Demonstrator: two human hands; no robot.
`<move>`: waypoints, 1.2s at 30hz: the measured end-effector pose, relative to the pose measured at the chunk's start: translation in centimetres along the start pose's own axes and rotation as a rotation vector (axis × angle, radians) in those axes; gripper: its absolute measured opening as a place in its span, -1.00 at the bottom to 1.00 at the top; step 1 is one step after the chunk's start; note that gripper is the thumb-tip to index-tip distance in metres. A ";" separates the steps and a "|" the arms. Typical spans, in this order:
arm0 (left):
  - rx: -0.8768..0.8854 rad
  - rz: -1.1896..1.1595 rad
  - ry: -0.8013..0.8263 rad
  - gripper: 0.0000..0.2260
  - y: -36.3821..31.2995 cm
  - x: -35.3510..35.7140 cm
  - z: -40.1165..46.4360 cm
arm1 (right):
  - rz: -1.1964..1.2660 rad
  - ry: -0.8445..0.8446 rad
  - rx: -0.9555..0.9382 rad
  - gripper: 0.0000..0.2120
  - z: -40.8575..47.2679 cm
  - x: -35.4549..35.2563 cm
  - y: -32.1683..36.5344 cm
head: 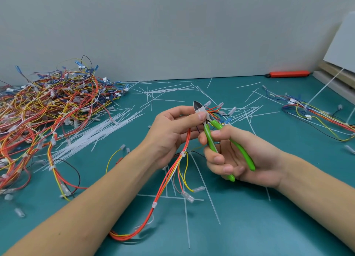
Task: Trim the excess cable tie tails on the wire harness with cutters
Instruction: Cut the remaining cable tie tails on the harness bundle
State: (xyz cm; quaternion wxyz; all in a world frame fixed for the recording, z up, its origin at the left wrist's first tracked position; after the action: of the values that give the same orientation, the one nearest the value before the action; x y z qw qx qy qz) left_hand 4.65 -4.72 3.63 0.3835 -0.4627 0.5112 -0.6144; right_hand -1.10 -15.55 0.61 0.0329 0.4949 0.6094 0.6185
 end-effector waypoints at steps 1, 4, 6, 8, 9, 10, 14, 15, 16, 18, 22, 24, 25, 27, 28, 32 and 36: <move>-0.003 0.001 -0.003 -0.68 0.1 0.0 0.0 | -0.004 -0.006 -0.001 -0.84 0.0 -0.1 0.0; -0.011 0.004 -0.010 -0.65 0.2 0.0 0.0 | -0.007 -0.013 -0.003 -0.85 0.0 -0.1 -0.1; -0.013 0.005 -0.012 -0.64 0.3 0.0 0.1 | -0.007 -0.013 0.001 -0.85 0.0 0.0 -0.2; -0.012 0.008 -0.009 -0.65 0.3 0.0 0.1 | -0.008 -0.010 0.013 -0.84 0.0 0.1 -0.2; -0.015 0.013 -0.009 -0.65 0.4 0.0 0.2 | -0.005 0.002 0.020 -0.81 0.0 0.2 -0.2; -0.020 0.020 -0.010 -0.65 0.4 0.0 0.2 | -0.003 0.022 0.026 -0.74 -0.1 0.5 -0.2; -0.040 0.031 -0.009 -0.60 0.8 -0.2 0.3 | 0.002 0.054 0.031 -0.53 -0.1 0.9 -0.2; -0.043 0.035 -0.012 -0.56 0.8 -0.3 0.3 | 0.010 0.048 0.027 -0.55 -0.1 0.9 -0.2; -0.043 0.043 -0.016 -0.53 0.8 -0.4 0.3 | 0.015 0.037 0.022 -0.59 -0.1 0.7 -0.1; -0.032 0.061 -0.013 -0.52 0.7 -0.4 0.3 | 0.011 0.001 0.008 -0.71 -0.1 0.4 0.0; -0.022 0.072 0.004 -0.56 0.7 -0.3 0.4 | 0.014 -0.026 0.016 -0.80 -0.1 0.2 -0.3; -0.027 0.069 0.007 -0.62 0.7 -0.3 0.4 | 0.014 -0.031 0.009 -0.79 0.0 0.3 -0.3; -0.032 0.069 0.003 -0.65 0.8 -0.4 0.4 | 0.007 -0.033 0.008 -0.77 0.0 0.3 -0.3; -0.042 0.073 0.006 -0.72 0.9 -0.4 0.4 | -0.005 -0.014 0.023 -0.68 0.1 0.7 -0.4; -0.044 0.074 0.017 -0.77 1.0 -0.3 0.4 | -0.005 0.004 0.034 -0.63 0.0 0.9 -0.5; -0.037 0.070 0.044 -0.86 1.0 -0.1 0.3 | 0.016 0.037 0.052 -0.59 -0.2 1.1 -0.4; -0.027 0.074 0.030 -0.76 0.9 -0.3 0.4 | -0.002 -0.018 0.025 -0.72 -0.2 0.6 -0.2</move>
State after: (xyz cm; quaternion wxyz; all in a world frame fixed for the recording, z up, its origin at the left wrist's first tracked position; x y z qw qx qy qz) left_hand 5.10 -4.74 2.74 0.3921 -0.4394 0.5417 -0.5997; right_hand -1.62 -15.24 0.77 0.0327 0.5005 0.6172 0.6062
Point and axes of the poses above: each hand's wrist, its own z-axis towards the middle knuckle, its own x-axis out of the palm, y = z × x, the point moved 9 cm from there along z, towards the middle knuckle, and after that the axes turned 10 degrees about z, right-handed, at the moved point
